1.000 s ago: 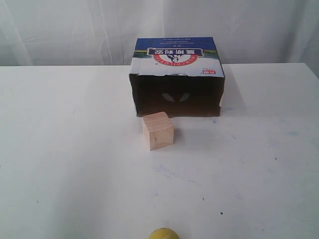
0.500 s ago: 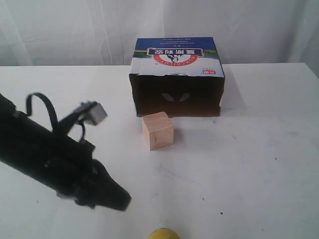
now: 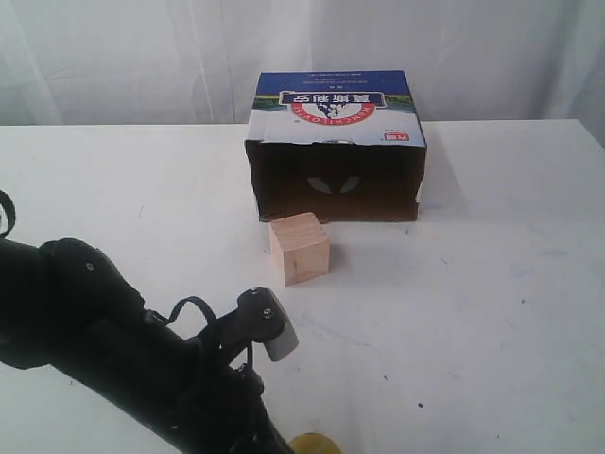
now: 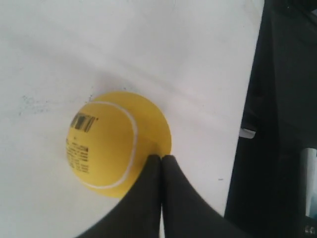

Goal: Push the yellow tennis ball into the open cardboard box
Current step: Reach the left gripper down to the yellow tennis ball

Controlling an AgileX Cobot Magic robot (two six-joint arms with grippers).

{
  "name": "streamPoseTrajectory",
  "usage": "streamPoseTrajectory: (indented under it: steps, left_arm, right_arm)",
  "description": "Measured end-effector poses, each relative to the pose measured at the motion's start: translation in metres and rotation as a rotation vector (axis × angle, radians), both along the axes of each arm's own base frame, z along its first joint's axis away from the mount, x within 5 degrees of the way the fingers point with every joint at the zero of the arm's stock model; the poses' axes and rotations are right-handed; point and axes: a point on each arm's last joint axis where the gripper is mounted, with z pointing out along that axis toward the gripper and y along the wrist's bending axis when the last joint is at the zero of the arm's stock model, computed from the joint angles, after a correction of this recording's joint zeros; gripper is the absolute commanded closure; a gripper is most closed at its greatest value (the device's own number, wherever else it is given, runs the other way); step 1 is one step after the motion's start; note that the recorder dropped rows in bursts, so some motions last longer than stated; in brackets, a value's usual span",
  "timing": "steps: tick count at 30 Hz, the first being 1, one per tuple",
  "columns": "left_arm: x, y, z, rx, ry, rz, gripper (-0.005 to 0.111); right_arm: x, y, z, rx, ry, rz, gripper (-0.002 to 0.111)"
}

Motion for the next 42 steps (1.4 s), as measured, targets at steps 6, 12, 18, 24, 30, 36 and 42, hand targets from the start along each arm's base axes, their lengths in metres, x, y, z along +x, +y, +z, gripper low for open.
streamPoseTrajectory:
  steps: [6, 12, 18, 24, 30, 36, 42]
  left_arm:
    - [0.004, -0.01, -0.004, -0.104, -0.016, -0.005, 0.107]
    - [0.015, -0.026, 0.011, -0.253, -0.133, -0.069, 0.107]
    - [0.03, -0.044, 0.041, -0.355, -0.205, -0.089, 0.107]
    - [0.026, -0.035, 0.024, -0.231, -0.154, -0.077, 0.107]
    - [0.006, -0.025, 0.012, -0.216, -0.061, -0.206, 0.107]
    - [0.008, -0.021, -0.003, -0.159, -0.145, -0.245, 0.107]
    - [0.012, -0.031, -0.011, -0.196, -0.127, -0.292, 0.107]
  right_arm:
    - [0.0, 0.0, 0.0, 0.0, 0.0, 0.0, 0.108]
    - [0.0, 0.0, 0.0, 0.0, 0.0, 0.0, 0.108]
    - [0.0, 0.0, 0.0, 0.0, 0.0, 0.0, 0.108]
    - [0.0, 0.0, 0.0, 0.0, 0.0, 0.0, 0.108]
    - [0.0, 0.0, 0.0, 0.0, 0.0, 0.0, 0.108]
    - [0.0, 0.0, 0.0, 0.002, 0.0, 0.0, 0.108]
    - [0.0, 0.0, 0.0, 0.002, 0.0, 0.0, 0.108]
